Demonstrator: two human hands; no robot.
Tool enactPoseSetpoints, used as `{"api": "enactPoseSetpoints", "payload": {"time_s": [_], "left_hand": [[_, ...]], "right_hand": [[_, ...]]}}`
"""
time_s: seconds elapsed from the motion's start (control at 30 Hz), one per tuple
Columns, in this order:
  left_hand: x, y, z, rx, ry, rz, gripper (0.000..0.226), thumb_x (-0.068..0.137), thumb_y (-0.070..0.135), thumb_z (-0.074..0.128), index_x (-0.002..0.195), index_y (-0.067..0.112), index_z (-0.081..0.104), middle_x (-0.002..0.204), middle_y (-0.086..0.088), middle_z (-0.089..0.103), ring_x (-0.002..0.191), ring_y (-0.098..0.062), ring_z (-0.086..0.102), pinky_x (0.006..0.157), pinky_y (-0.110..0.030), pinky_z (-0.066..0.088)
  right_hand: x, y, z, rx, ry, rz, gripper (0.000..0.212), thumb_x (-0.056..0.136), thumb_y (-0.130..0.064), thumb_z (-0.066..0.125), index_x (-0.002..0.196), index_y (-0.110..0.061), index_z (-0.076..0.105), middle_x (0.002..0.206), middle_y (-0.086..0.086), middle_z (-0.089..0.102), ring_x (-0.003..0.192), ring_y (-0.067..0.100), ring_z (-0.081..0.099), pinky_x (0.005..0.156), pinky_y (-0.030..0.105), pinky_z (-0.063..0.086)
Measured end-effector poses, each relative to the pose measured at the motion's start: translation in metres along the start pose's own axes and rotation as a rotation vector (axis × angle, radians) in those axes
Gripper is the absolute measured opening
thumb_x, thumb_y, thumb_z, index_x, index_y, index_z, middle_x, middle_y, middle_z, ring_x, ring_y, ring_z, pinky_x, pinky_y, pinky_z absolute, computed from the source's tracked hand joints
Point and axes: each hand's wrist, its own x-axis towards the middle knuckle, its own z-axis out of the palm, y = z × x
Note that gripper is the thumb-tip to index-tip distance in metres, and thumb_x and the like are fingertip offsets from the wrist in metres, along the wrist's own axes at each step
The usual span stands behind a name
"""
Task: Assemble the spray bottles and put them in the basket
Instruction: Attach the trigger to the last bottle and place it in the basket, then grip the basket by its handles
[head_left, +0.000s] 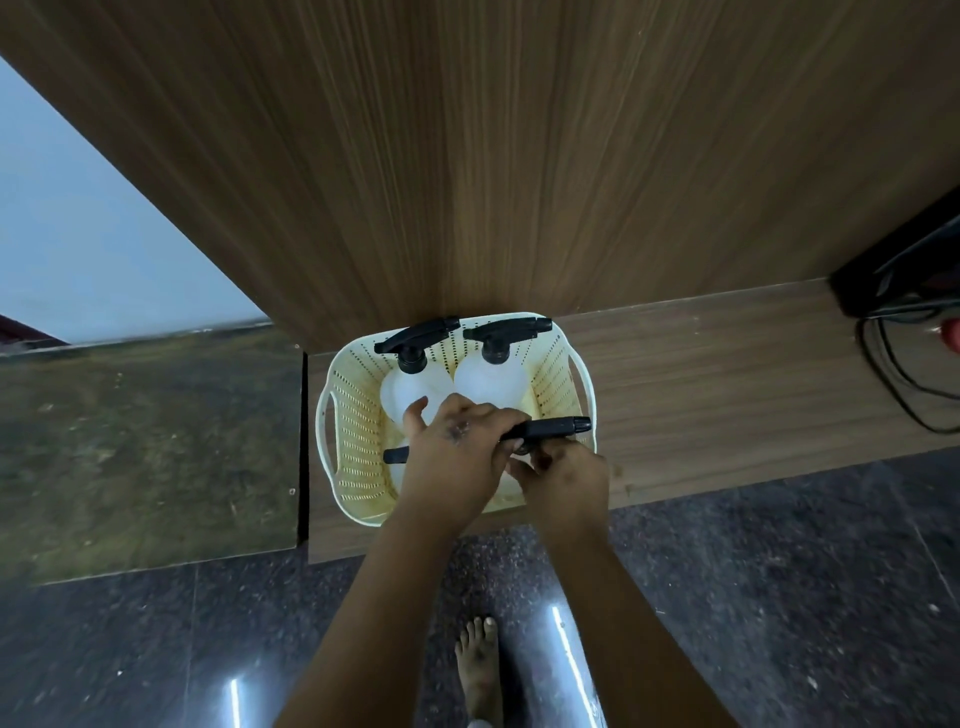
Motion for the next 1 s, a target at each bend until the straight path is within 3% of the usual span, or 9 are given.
{"api": "enactPoseSetpoints", "payload": {"time_s": [0.1,0.2,0.3,0.43,0.53,0.63,0.7,0.8,1.0], "left_hand": [[0.000,-0.005,0.001,0.085,0.011,0.013,0.016,0.086,0.038,0.062,0.101,0.040,0.068,0.087,0.018,0.070,0.099,-0.016,0.057,0.099,-0.055,0.026],[0.001,-0.008,-0.003,0.144,0.018,0.033,0.020,0.084,0.042,0.065,0.103,0.039,0.069,0.090,0.018,0.071,0.099,-0.020,0.057,0.089,-0.049,0.031],[0.000,-0.007,-0.009,0.098,0.005,0.026,0.034,0.080,0.050,0.065,0.112,0.037,0.067,0.103,0.017,0.070,0.109,-0.019,0.054,0.093,-0.047,0.027],[-0.004,-0.015,-0.019,0.049,0.057,-0.029,0.058,0.076,0.069,0.055,0.125,0.038,0.057,0.124,0.016,0.061,0.119,-0.015,0.048,0.101,-0.046,0.026],[-0.018,-0.029,-0.023,-0.025,0.417,-0.301,0.043,0.090,0.048,0.052,0.128,0.028,0.053,0.138,0.000,0.049,0.125,-0.025,0.043,0.099,-0.046,0.028],[-0.032,-0.048,-0.021,-0.201,0.526,-0.669,0.051,0.094,0.023,0.051,0.141,0.009,0.036,0.148,-0.019,0.031,0.137,-0.037,0.028,0.106,-0.054,0.026],[-0.033,-0.061,-0.019,-0.377,0.384,-0.830,0.042,0.097,0.023,0.045,0.135,0.006,0.041,0.138,-0.018,0.044,0.131,-0.038,0.037,0.098,-0.049,0.037],[-0.035,-0.077,-0.016,-0.442,0.338,-0.890,0.021,0.097,0.023,0.043,0.102,0.009,0.059,0.092,-0.010,0.062,0.091,-0.035,0.059,0.070,-0.034,0.038],[-0.051,-0.079,-0.018,-0.415,0.352,-0.873,0.021,0.092,0.010,0.048,0.100,0.014,0.067,0.087,0.003,0.065,0.078,-0.020,0.057,0.067,-0.029,0.037]], "right_hand": [[0.005,0.008,-0.018,0.178,-0.233,0.158,0.022,0.073,-0.016,0.080,0.093,-0.010,0.072,0.085,0.005,0.074,0.067,0.009,0.061,0.053,0.006,0.039],[0.005,0.014,-0.041,0.343,-0.317,0.220,0.016,0.075,-0.015,0.078,0.090,-0.021,0.076,0.083,-0.003,0.076,0.081,0.011,0.071,0.075,0.024,0.055],[0.012,0.016,-0.065,0.324,-0.285,0.240,0.012,0.078,-0.017,0.070,0.070,-0.026,0.074,0.072,-0.001,0.076,0.082,0.021,0.072,0.084,0.042,0.058],[0.035,0.017,-0.083,0.198,-0.053,0.215,0.012,0.077,-0.025,0.058,0.069,-0.026,0.067,0.067,-0.004,0.072,0.076,0.020,0.069,0.072,0.032,0.055],[0.048,0.011,-0.068,0.286,0.126,0.182,0.010,0.085,-0.020,0.059,0.091,-0.026,0.064,0.095,-0.004,0.070,0.081,0.010,0.064,0.066,0.011,0.047],[0.060,0.011,-0.045,0.275,0.070,0.153,0.032,0.090,-0.019,0.059,0.122,-0.015,0.058,0.117,0.002,0.065,0.102,0.017,0.061,0.086,0.027,0.050],[0.064,0.012,-0.035,0.275,0.038,0.188,0.027,0.092,-0.022,0.054,0.118,-0.019,0.061,0.115,0.002,0.067,0.100,0.022,0.062,0.087,0.036,0.051],[0.063,0.015,-0.025,0.356,0.059,0.222,0.023,0.095,-0.018,0.049,0.108,-0.022,0.067,0.102,-0.001,0.070,0.097,0.026,0.066,0.091,0.047,0.053],[0.052,0.026,-0.027,0.455,0.074,0.244,0.021,0.096,-0.008,0.048,0.099,-0.012,0.069,0.078,-0.006,0.067,0.075,0.011,0.064,0.092,0.045,0.055]]}}
